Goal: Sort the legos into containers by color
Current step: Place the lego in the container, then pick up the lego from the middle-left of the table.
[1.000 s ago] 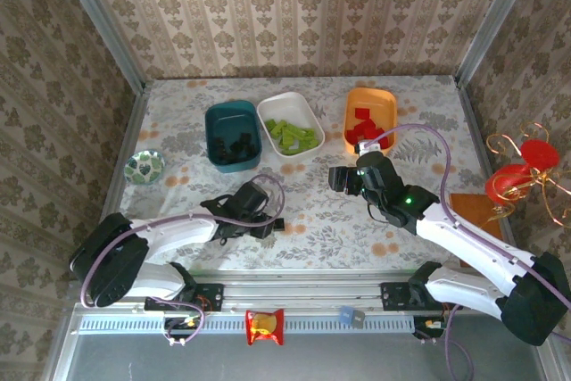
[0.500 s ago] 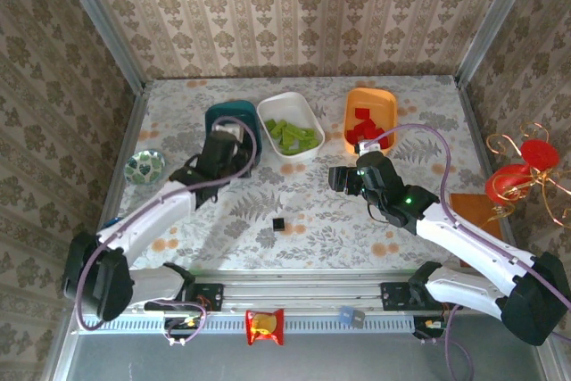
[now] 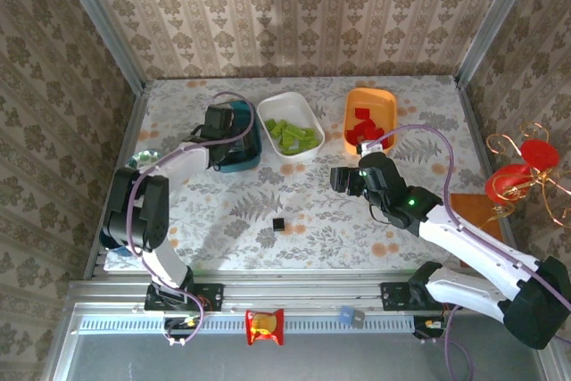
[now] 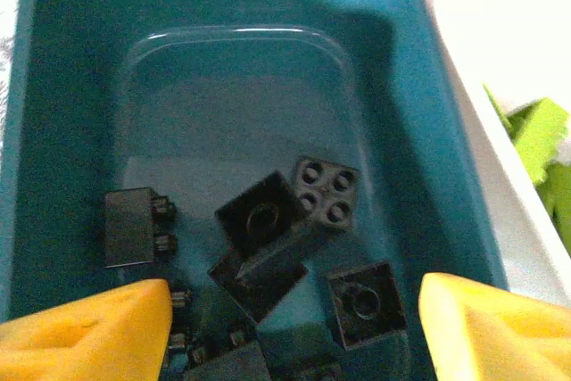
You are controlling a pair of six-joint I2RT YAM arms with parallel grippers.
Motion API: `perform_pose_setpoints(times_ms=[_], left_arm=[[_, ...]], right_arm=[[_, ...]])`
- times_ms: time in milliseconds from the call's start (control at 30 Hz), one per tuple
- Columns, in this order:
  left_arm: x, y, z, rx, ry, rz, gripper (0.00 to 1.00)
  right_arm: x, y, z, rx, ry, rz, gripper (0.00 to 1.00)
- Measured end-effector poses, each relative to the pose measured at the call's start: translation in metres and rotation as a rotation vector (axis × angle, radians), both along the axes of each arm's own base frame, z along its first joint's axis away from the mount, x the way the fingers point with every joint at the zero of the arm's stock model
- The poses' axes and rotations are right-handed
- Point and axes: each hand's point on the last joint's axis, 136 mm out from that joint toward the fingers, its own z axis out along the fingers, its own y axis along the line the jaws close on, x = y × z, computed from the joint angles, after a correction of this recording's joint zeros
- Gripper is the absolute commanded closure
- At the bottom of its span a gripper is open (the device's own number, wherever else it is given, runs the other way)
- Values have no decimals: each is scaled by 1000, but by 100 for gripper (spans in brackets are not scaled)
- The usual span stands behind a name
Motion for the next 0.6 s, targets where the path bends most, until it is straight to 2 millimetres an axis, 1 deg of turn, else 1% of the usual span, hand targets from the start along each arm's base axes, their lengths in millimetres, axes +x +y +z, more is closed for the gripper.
perform_pose_setpoints(times_ms=[67,100,167,200,267,300,333,400,500,600], left_arm=[[-12,-10,11,-12,-19,-29,11],[-21,-19,19,-17,-36,-57,9],[-44,-41,34,-31,-68,-127,6],[-59,-56,42,-38,-83,-176,6],[-87,-79,48,-47,-94,-260,5],[-105,-91,46,-51,-86,-311,4],[-120,-98,40,-49,-70,-353,4],[-146,-106,23,-31,-23,-411,2],[-183,-108,-10,3,70,-481,1],[-214,-111,-33,21,151,-551,2]], right_arm=[[-1,-1,2,3,-5,-1,18],[-1,-1,2,4,-6,-1,18],[-1,-1,3,5,-8,-1,18],[-1,-1,3,5,-9,-2,18],[-1,-2,4,6,-10,-4,18],[-1,-2,4,5,-12,-5,18],[-1,-2,4,6,-12,-5,18],[0,-2,4,6,-12,-6,18],[0,-3,4,6,-12,-7,18],[0,-3,4,6,-12,-8,18]])
